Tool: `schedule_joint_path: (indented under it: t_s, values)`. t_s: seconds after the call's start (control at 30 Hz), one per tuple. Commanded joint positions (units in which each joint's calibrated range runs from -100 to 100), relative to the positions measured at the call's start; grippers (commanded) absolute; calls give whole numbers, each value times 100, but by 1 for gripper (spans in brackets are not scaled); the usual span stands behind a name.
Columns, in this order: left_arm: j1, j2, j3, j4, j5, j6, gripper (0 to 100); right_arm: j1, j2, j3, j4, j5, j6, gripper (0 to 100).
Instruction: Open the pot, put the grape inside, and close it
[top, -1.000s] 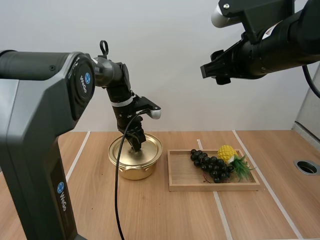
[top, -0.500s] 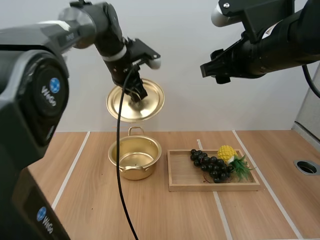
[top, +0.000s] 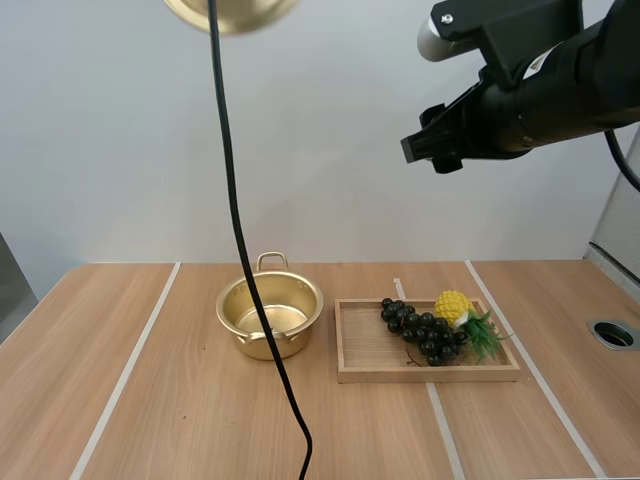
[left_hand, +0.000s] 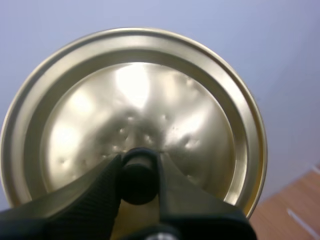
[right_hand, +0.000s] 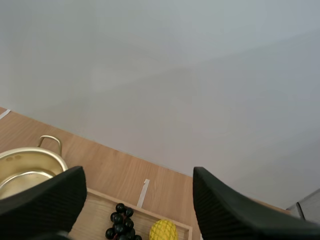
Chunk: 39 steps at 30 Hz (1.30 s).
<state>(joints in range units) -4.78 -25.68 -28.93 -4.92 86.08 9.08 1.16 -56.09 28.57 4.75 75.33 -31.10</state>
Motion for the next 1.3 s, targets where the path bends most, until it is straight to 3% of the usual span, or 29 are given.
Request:
schedule_joint_path:
  t_s: [0.0, 0.4, 0.6, 0.93, 1.27]
  values:
    - [-18, -261, -682, 492, -790, -540, 0, -25, 148, -50, 11, 589, -70, 100]
    - [-18, -308, -2614, 767, -1540, -1067, 0, -25, 1505, -50, 192, 2467, -626, 100]
    - [-18, -308, -2744, 835, -1590, -1067, 0, -25, 2295, -50, 345, 2467, -1105, 100]
    - [-18, -253, -2744, 932, -1590, -1049, 0, -25, 3353, -50, 83, 2281, -1849, 100]
    - [-18, -156, -2744, 1013, -1590, -1047, 0, -25, 4414, -50, -216, 1725, -1887, 100]
